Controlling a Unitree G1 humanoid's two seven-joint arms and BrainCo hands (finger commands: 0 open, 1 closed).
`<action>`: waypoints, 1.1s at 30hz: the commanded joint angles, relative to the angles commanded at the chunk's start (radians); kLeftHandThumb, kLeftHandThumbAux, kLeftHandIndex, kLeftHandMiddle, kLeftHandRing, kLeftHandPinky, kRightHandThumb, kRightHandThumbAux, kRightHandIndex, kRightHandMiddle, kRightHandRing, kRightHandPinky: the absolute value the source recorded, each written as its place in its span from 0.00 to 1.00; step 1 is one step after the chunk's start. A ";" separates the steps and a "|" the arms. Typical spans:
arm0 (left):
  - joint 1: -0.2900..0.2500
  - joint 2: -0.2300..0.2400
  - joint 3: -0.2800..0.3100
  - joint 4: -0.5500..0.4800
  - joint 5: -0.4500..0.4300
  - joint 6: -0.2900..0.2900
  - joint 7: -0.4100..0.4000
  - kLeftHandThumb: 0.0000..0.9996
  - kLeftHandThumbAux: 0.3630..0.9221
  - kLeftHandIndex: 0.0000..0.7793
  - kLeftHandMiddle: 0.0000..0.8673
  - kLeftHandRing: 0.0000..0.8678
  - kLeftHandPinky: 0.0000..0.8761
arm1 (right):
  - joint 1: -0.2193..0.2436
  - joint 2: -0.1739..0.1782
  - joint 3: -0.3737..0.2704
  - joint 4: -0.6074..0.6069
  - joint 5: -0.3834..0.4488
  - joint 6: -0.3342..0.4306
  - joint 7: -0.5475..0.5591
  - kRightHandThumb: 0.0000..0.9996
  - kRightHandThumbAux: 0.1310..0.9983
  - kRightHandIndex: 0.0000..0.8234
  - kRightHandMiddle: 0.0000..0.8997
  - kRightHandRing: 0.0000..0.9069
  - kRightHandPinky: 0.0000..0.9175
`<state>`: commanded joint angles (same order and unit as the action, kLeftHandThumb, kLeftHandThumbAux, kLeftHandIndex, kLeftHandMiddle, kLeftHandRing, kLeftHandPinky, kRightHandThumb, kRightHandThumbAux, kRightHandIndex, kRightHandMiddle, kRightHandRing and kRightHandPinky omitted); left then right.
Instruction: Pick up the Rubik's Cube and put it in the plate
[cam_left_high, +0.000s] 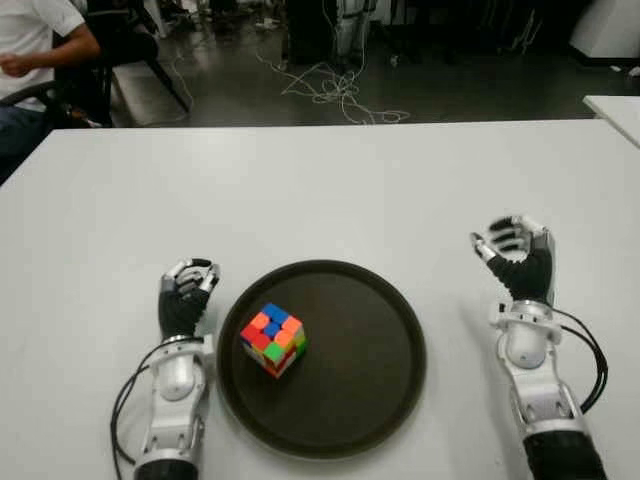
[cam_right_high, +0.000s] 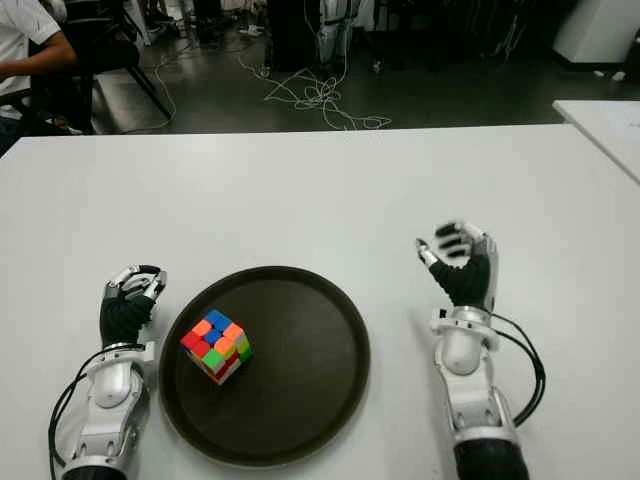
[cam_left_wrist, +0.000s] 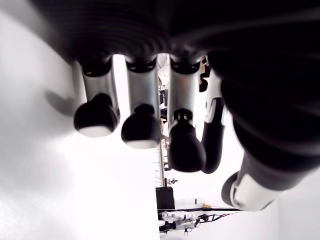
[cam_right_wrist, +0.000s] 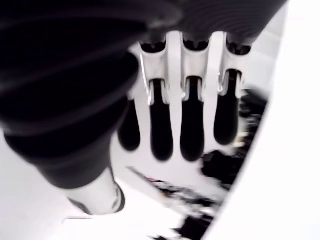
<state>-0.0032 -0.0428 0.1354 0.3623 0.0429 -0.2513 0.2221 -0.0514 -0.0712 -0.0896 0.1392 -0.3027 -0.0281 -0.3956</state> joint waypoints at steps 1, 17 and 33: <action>-0.001 0.002 0.000 0.002 0.002 -0.001 0.001 0.72 0.60 0.57 0.94 0.98 0.97 | 0.005 0.007 0.000 -0.021 0.005 0.041 0.012 0.26 0.81 0.90 0.92 0.91 0.90; -0.001 0.010 -0.001 0.011 0.003 -0.008 0.001 0.72 0.60 0.57 0.94 0.97 0.97 | 0.018 0.071 -0.031 -0.143 0.090 0.286 0.083 0.34 0.80 0.96 0.95 0.94 0.93; 0.004 0.007 0.016 0.011 -0.048 -0.011 -0.035 0.72 0.60 0.57 0.92 0.96 0.95 | 0.025 0.087 -0.049 -0.094 0.162 0.228 0.108 0.38 0.81 0.96 0.96 0.95 0.94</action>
<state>0.0012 -0.0353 0.1516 0.3735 -0.0047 -0.2623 0.1874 -0.0260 0.0160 -0.1386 0.0449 -0.1408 0.2000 -0.2879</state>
